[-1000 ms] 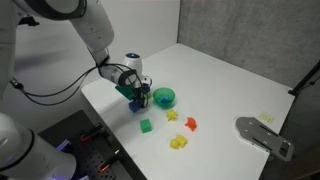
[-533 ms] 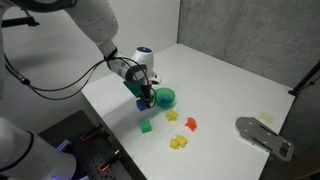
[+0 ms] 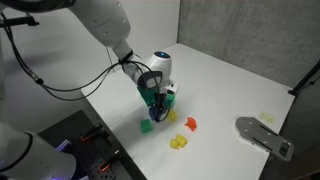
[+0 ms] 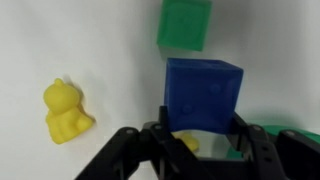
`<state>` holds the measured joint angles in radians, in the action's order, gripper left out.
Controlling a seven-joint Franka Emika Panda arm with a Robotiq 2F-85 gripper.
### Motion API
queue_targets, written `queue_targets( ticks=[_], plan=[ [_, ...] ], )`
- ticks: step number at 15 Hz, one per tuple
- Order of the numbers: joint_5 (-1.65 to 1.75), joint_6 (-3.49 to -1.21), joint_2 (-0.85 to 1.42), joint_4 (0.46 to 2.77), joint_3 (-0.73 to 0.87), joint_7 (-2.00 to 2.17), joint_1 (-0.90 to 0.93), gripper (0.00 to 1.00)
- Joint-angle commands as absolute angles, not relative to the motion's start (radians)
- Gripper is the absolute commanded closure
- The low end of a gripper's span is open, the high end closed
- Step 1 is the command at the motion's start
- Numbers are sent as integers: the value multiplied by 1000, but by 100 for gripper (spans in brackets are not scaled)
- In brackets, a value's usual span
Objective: Move the blue toy block to the right, then stack the dark green toy block on top of the blue toy block
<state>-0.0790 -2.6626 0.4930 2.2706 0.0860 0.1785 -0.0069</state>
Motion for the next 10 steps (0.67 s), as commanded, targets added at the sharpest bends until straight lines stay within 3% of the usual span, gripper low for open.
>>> queue_targets(
  ticks=[1, 8, 9, 10],
  plan=[
    [-88, -2641, 530, 2222, 120, 197, -46, 69],
    [-112, -2687, 623, 2155, 136, 183, -121, 69],
    [-112, -2692, 629, 2152, 134, 180, -124, 19],
    [-111, -2698, 630, 2154, 133, 177, -125, 18]
  ],
)
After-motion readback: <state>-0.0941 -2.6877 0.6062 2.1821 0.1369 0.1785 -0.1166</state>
